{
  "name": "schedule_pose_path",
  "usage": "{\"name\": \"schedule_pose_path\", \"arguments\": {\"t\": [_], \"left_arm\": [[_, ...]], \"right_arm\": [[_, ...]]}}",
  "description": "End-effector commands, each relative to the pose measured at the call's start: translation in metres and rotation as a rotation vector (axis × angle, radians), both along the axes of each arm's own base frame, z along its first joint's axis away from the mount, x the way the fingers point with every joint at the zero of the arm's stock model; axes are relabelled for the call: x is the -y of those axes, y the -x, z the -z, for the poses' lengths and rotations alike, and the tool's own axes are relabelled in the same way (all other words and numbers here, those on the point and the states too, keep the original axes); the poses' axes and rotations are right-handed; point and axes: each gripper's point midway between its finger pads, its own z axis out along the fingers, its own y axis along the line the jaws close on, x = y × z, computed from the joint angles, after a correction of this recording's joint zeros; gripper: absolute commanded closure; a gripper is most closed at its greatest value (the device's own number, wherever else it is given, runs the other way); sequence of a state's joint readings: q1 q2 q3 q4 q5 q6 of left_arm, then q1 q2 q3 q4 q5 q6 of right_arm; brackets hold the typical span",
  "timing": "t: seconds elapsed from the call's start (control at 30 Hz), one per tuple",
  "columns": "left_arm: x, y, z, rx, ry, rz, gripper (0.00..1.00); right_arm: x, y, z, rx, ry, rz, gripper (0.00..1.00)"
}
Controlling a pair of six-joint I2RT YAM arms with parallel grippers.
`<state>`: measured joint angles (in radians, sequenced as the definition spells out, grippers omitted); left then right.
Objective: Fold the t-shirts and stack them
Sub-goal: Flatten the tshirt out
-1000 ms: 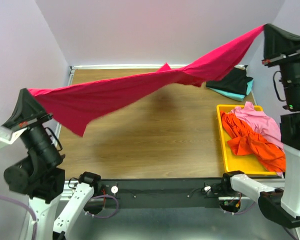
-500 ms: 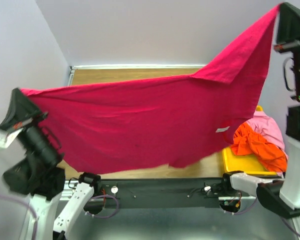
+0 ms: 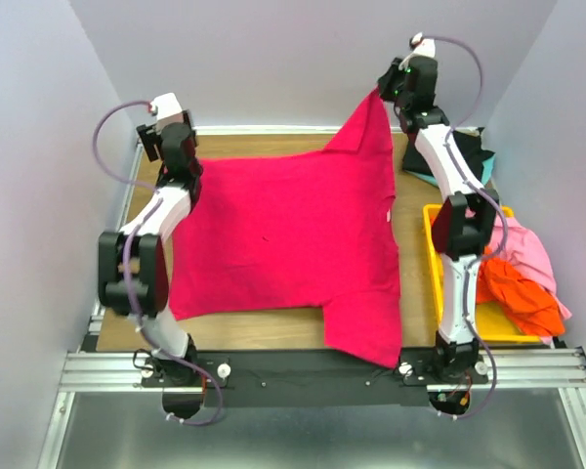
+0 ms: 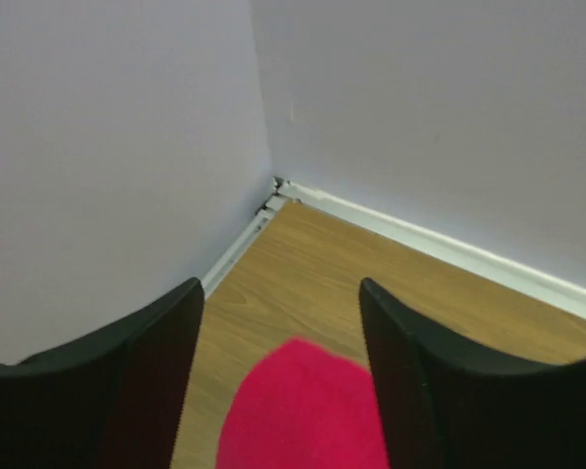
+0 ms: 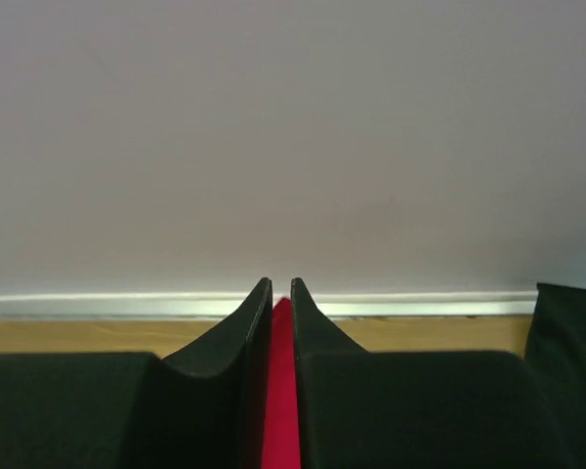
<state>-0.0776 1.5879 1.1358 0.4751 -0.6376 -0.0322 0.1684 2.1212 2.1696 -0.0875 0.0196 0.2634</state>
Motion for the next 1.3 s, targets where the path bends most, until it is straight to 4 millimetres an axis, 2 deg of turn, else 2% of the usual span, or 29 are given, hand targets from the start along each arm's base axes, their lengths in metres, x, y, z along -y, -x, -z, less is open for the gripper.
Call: {"name": "schedule_pose_path", "arguments": {"t": [0.0,0.03,0.07,0.1,0.13,0.17,0.23,0.27,0.33,0.4,0.43,0.47,0.5,0.6,0.67,0.7,0.73,0.8,0.83,0.93,0.97,1.03,1.13,1.17,1.27], "left_arm": [[0.005,-0.040,-0.036,0.100,0.000,0.049,0.09],[0.004,-0.043,-0.027,0.060,0.008,0.037,0.02],[0.004,-0.046,-0.025,0.059,0.016,0.035,0.02],[0.004,-0.045,-0.025,0.057,0.014,0.034,0.02],[0.004,-0.043,-0.024,0.049,0.019,0.036,0.02],[0.005,-0.039,-0.028,0.059,0.032,0.040,0.02],[0.010,-0.034,-0.025,0.041,0.050,0.069,0.02],[0.016,-0.028,-0.024,0.043,0.076,0.106,0.02],[0.022,-0.021,-0.011,0.001,0.100,0.142,0.02],[0.034,-0.013,0.005,-0.034,0.141,0.204,0.02],[0.038,-0.009,0.017,-0.068,0.158,0.220,0.02],[0.041,-0.005,0.029,-0.101,0.171,0.235,0.02],[0.047,-0.002,0.041,-0.135,0.189,0.267,0.02],[0.053,0.004,0.069,-0.212,0.211,0.294,0.02],[0.054,0.005,0.087,-0.259,0.230,0.291,0.02],[0.054,0.006,0.095,-0.285,0.236,0.290,0.02],[0.054,0.007,0.102,-0.302,0.246,0.287,0.02],[0.053,0.007,0.119,-0.344,0.258,0.279,0.02],[0.053,0.008,0.129,-0.372,0.267,0.277,0.02],[0.058,0.009,0.142,-0.402,0.282,0.304,0.02],[0.060,0.010,0.149,-0.417,0.291,0.311,0.02],[0.065,0.011,0.156,-0.428,0.314,0.327,0.02],[0.067,0.017,0.179,-0.463,0.347,0.323,0.02],[0.070,0.018,0.183,-0.469,0.357,0.335,0.02],[0.074,0.017,0.192,-0.466,0.388,0.343,0.02]], "right_arm": [[0.004,-0.043,0.030,-0.001,-0.014,0.050,0.49],[0.002,-0.052,0.059,-0.051,-0.008,0.044,0.17],[0.001,-0.053,0.072,-0.073,-0.002,0.044,0.00],[0.003,-0.053,0.082,-0.095,0.000,0.052,0.00],[0.005,-0.050,0.082,-0.100,0.005,0.066,0.00],[0.008,-0.045,0.105,-0.152,0.014,0.074,0.00],[0.009,-0.035,0.111,-0.181,0.019,0.076,0.00],[0.011,-0.022,0.120,-0.218,0.022,0.069,0.00],[0.006,-0.005,0.133,-0.265,0.013,0.035,0.00],[0.006,0.021,0.151,-0.332,0.000,0.019,0.00],[0.004,0.031,0.155,-0.351,-0.010,0.007,0.00],[0.006,0.042,0.147,-0.348,-0.020,0.010,0.00],[0.007,0.057,0.174,-0.414,-0.026,0.015,0.00],[0.001,0.086,0.195,-0.475,-0.053,-0.028,0.00],[-0.002,0.100,0.207,-0.505,-0.061,-0.045,0.00],[-0.006,0.105,0.203,-0.499,-0.068,-0.066,0.00],[-0.006,0.115,0.217,-0.530,-0.066,-0.068,0.00],[-0.011,0.125,0.224,-0.548,-0.068,-0.083,0.00],[-0.015,0.134,0.230,-0.564,-0.064,-0.103,0.00],[-0.036,0.151,0.240,-0.577,-0.064,-0.189,0.00],[-0.048,0.160,0.247,-0.591,-0.059,-0.222,0.01],[-0.058,0.172,0.261,-0.600,-0.042,-0.234,0.02],[-0.077,0.189,0.270,-0.608,-0.005,-0.261,0.02],[-0.087,0.193,0.270,-0.602,0.000,-0.282,0.02],[-0.098,0.203,0.278,-0.617,0.003,-0.317,0.02]]}}
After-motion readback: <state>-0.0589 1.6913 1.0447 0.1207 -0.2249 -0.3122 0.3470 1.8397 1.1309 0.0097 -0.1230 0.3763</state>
